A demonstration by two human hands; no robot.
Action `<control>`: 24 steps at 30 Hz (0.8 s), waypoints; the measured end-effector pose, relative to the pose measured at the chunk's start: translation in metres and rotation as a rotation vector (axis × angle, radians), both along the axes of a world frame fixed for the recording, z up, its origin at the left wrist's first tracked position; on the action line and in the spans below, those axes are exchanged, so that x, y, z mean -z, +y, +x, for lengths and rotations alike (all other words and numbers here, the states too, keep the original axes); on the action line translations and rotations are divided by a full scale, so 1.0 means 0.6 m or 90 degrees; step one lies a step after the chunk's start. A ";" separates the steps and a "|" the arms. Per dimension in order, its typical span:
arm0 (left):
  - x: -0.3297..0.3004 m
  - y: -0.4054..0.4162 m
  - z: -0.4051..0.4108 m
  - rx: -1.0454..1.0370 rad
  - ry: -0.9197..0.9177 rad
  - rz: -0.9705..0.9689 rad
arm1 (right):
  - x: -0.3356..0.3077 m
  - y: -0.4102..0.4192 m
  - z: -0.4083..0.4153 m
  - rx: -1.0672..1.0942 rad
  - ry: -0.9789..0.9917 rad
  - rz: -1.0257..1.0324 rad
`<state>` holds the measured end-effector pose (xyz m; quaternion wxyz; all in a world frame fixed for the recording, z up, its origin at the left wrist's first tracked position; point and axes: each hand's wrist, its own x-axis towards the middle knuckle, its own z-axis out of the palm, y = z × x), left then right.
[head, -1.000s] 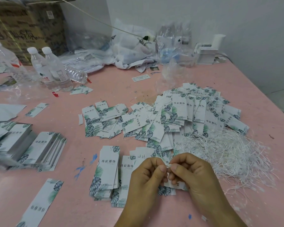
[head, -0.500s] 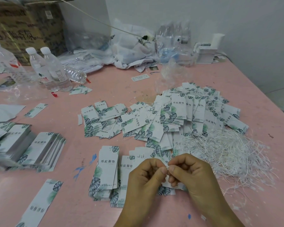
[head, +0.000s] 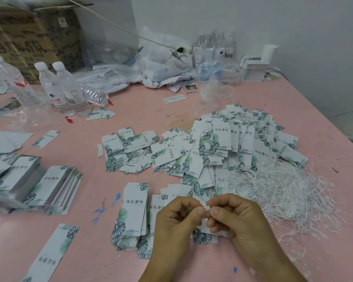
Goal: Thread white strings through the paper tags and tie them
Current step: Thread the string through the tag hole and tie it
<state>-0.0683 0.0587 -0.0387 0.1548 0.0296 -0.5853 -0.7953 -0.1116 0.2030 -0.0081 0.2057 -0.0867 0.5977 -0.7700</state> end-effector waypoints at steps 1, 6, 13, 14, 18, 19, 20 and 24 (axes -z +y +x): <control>0.000 0.000 0.000 0.001 0.001 0.003 | -0.001 0.000 0.001 0.002 0.006 0.005; 0.003 -0.002 -0.002 0.009 -0.010 0.006 | -0.008 -0.005 0.004 0.014 0.023 -0.002; 0.005 0.001 0.003 0.005 0.008 -0.023 | -0.006 -0.006 0.004 0.044 0.003 -0.001; 0.006 0.001 0.003 -0.001 0.008 -0.037 | -0.005 -0.007 0.003 0.049 -0.001 -0.002; 0.007 0.002 0.005 -0.016 0.020 -0.100 | -0.005 -0.007 0.002 0.064 0.011 0.001; 0.007 0.003 0.005 -0.020 0.021 -0.110 | -0.005 -0.007 0.003 0.064 0.020 0.007; 0.008 0.003 0.005 -0.024 0.020 -0.121 | -0.006 -0.007 0.003 0.065 0.031 0.017; 0.008 0.001 0.006 -0.034 0.021 -0.156 | -0.010 -0.008 0.004 0.069 0.056 0.035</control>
